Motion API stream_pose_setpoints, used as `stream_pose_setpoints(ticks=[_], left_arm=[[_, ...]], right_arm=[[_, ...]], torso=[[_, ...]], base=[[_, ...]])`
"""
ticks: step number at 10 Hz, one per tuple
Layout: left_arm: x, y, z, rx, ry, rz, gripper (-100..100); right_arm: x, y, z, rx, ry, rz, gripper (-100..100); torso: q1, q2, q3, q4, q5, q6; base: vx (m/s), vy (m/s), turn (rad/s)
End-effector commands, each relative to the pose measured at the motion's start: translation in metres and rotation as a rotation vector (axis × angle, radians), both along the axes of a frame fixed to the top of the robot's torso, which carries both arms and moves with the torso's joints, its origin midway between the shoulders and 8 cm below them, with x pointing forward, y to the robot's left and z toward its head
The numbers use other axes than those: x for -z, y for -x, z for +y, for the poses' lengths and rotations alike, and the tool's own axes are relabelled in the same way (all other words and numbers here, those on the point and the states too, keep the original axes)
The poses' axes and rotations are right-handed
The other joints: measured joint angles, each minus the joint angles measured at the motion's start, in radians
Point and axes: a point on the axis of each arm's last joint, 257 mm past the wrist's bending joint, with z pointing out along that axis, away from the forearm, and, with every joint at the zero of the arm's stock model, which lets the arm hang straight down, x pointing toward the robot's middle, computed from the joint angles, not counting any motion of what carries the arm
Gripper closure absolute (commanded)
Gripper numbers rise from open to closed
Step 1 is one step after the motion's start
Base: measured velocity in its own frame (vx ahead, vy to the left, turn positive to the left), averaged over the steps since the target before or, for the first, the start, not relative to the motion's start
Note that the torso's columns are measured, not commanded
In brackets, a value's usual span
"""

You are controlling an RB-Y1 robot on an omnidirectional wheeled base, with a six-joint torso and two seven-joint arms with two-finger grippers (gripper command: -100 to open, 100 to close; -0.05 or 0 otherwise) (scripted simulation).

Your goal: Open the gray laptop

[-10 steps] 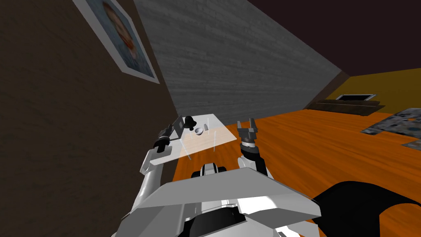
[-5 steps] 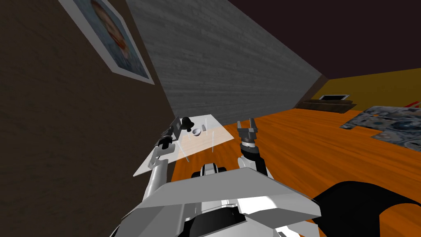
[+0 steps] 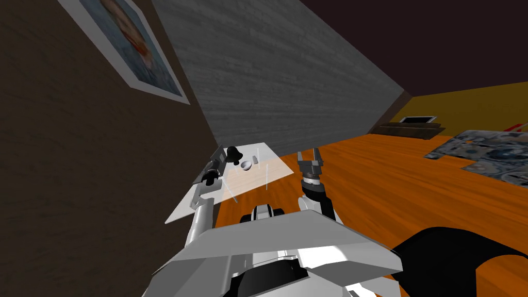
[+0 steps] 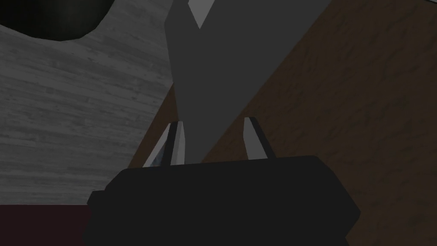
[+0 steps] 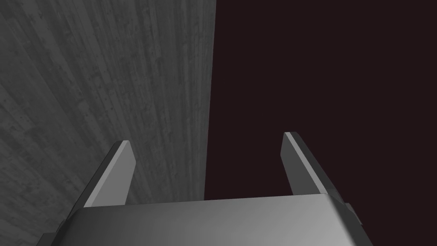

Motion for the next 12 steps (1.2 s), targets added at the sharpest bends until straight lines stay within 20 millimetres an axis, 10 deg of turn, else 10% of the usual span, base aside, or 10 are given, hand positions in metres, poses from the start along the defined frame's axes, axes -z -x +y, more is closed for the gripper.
stream_pose_setpoints(ticks=[1, 6, 12], left_arm=[[0.006, -0.007, -0.007, 0.006, 0.122, -0.025, 100], [0.001, -0.023, -0.024, 0.033, 0.278, -0.079, 100], [0.045, -0.038, -0.046, 0.066, 0.601, -0.119, 100]], right_arm=[[0.0, 0.0, 0.0, 0.0, 0.0, 0.0, 0], [0.0, 0.0, 0.0, 0.0, 0.0, 0.0, 0], [0.0, 0.0, 0.0, 0.0, 0.0, 0.0, 0]], torso=[[0.003, -0.001, 0.0, -0.001, 0.002, 0.0], [-0.001, -0.007, -0.005, -0.005, 0.001, 0.0], [-0.007, -0.004, -0.002, -0.001, -0.003, 0.003]], base=[[-0.035, 0.117, 0.023], [-0.042, 0.099, 0.042], [-0.011, 0.076, 0.061]])
